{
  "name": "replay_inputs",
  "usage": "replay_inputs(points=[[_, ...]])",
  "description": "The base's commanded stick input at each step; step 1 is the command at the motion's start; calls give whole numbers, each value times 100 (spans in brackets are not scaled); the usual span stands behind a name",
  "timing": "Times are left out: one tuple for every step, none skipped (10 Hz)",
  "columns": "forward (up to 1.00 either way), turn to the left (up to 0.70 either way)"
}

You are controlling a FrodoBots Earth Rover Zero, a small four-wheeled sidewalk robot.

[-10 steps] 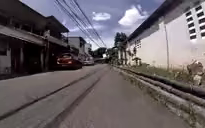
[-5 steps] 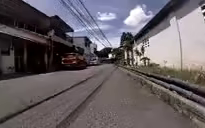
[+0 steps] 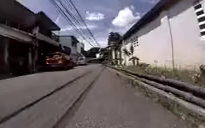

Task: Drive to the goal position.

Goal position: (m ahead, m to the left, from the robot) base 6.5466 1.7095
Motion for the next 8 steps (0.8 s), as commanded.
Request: replay_inputs(points=[[70, 13], [70, 13], [70, 13], [70, 13], [70, 13], [70, 13], [70, 13], [70, 13]])
